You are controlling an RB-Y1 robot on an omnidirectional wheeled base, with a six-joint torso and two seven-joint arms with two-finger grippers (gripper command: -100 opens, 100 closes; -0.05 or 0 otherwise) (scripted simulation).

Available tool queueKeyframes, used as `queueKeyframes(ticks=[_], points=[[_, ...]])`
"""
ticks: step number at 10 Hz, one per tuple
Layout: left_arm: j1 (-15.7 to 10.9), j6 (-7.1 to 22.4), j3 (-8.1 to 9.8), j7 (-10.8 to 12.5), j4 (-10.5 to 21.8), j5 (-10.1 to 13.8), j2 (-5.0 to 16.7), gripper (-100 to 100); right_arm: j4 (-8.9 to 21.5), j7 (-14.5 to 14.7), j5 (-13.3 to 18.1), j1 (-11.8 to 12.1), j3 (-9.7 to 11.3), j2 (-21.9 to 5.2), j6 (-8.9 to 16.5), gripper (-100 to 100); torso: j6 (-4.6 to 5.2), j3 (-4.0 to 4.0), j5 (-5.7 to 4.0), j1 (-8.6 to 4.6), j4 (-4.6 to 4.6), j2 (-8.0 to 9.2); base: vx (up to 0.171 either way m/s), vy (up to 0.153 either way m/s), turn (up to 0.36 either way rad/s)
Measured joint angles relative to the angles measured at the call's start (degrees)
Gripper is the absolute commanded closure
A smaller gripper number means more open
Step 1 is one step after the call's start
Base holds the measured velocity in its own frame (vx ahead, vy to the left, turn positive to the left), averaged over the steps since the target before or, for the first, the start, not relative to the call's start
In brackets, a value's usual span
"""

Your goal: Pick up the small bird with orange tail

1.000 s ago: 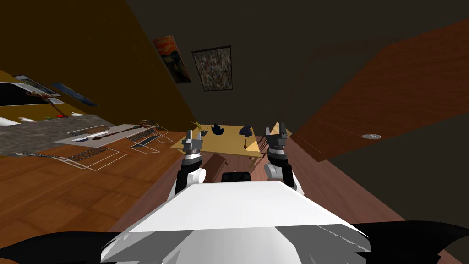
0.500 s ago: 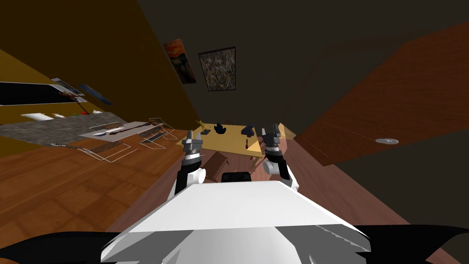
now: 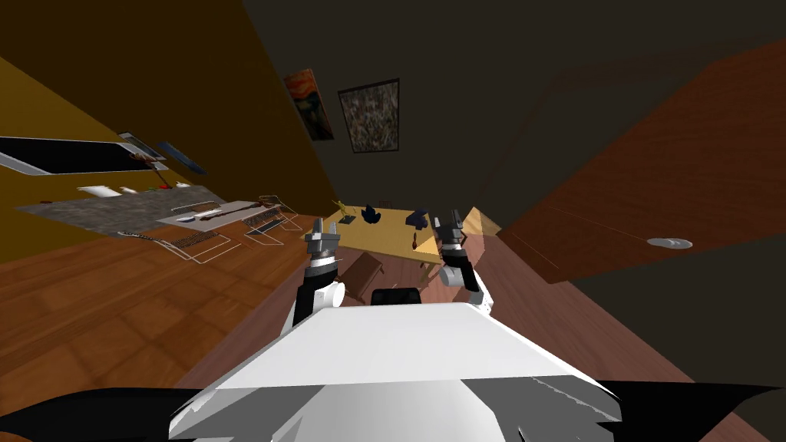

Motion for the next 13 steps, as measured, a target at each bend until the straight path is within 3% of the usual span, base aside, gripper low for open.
queueKeyframes(ticks=[9,13], points=[[0.0,0.0,0.0,0.0,0.0,0.0,0.0,0,11.9,-12.2,-2.7,-6.1,-3.0,-2.9,3.5,-100,0.02,-0.04,0.02,0.07,-0.01,-0.06,-0.005,-0.007,0.071],[0.0,0.0,0.0,0.0,0.0,0.0,0.0,0,18.5,-17.5,-4.0,-10.4,-4.7,-3.7,5.9,-100,0.03,-0.05,0.02,0.09,-0.02,-0.09,0.003,0.002,0.073]])
